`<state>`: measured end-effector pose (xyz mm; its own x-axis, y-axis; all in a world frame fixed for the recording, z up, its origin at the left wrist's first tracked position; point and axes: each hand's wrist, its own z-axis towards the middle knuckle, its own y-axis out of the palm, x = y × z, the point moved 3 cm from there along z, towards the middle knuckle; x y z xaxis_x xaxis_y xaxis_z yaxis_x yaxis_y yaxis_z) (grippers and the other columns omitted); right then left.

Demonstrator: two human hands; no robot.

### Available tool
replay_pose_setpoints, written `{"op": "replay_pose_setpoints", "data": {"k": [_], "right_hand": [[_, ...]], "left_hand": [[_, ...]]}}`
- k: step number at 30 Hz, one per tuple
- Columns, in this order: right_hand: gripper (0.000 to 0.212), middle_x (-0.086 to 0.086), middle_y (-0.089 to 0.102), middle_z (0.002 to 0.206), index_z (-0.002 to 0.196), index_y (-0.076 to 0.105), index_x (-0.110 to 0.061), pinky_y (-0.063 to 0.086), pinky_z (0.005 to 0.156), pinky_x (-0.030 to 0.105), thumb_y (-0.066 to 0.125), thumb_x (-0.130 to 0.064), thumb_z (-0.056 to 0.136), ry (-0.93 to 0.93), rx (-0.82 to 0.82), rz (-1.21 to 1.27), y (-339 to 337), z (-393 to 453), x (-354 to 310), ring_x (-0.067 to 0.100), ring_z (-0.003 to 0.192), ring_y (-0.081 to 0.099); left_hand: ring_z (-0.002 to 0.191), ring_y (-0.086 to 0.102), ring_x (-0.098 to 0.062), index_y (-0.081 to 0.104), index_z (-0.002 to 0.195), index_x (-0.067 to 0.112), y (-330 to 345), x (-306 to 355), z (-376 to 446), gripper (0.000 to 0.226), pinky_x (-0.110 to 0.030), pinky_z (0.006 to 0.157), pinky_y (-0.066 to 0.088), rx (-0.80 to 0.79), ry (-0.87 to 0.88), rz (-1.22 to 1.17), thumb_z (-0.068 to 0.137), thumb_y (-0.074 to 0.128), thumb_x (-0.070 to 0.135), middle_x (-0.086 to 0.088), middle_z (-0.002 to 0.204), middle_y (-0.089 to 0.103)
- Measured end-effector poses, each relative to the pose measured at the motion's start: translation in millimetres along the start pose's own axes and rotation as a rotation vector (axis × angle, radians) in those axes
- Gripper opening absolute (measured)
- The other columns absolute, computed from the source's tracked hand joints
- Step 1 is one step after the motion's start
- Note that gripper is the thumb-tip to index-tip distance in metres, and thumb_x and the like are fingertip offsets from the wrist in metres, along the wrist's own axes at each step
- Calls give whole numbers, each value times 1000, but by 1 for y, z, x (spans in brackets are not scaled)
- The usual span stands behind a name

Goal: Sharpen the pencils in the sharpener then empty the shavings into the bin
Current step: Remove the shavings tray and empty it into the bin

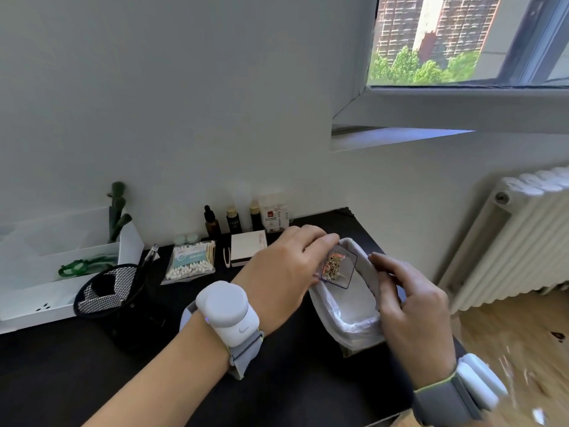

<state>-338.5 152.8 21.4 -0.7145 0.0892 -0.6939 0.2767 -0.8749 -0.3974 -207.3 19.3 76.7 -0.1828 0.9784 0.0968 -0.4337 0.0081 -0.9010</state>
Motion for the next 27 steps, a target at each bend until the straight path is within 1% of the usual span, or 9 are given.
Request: {"op": "replay_pose_setpoints", "data": {"k": [3,6,13,15,17,19,23,25,27], "right_hand": [[26,-3,72,103,107,72,-10,46,91,18,53,-9,88,9,14,22,0,1,1,12,98,66],[24,-2,72,104,107,71,-10,48,91,23,56,-2,90,13,12,15,1,0,1,13,99,66],[26,-1,72,104,109,71,-10,47,91,20,54,-5,89,-14,5,-11,1,-1,0,13,99,65],[26,-1,72,105,109,71,-10,47,92,21,54,-6,89,-15,4,-14,0,-1,0,13,99,65],[26,-1,71,105,109,71,-9,47,91,20,58,2,89,-11,4,-16,0,-1,1,13,99,65],[29,-1,71,105,110,71,-9,47,91,20,60,6,87,-15,1,-18,0,-1,0,13,99,65],[30,-1,71,105,110,71,-9,48,91,21,60,7,86,-23,13,-14,-1,-1,1,12,98,65],[30,-1,71,105,110,70,-9,47,91,20,60,7,87,-25,14,-13,-1,-1,1,12,99,65],[29,-1,71,105,111,70,-10,47,91,19,58,4,88,-31,18,-6,-1,-1,1,11,99,64]], "left_hand": [[114,52,-20,45,138,20,2,3,3,72,-35,67,59,-15,60,81,76,76,3,1,129,51],[110,59,-23,55,134,16,-1,11,5,67,-30,60,59,-6,128,157,73,76,0,-4,125,58],[102,64,-25,65,122,14,-9,22,12,57,-24,58,51,2,251,246,69,68,-5,-9,116,64],[102,64,-26,65,121,14,-10,23,14,53,-25,57,52,-3,272,256,73,61,-6,-9,116,64],[103,63,-27,65,121,13,-9,25,17,51,-26,57,52,-12,289,265,75,50,-4,-10,116,63],[104,63,-27,64,121,14,-9,25,18,51,-28,58,53,-17,302,274,75,51,-4,-11,117,63],[106,61,-28,63,124,13,-6,28,21,53,-32,60,57,-41,327,252,74,65,-6,-12,119,62],[106,61,-28,62,124,13,-8,29,21,50,-34,59,57,-44,362,257,77,62,-5,-12,119,61],[106,61,-27,62,123,14,-8,29,21,44,-34,58,56,-37,412,274,83,51,-2,-10,119,61]]}}
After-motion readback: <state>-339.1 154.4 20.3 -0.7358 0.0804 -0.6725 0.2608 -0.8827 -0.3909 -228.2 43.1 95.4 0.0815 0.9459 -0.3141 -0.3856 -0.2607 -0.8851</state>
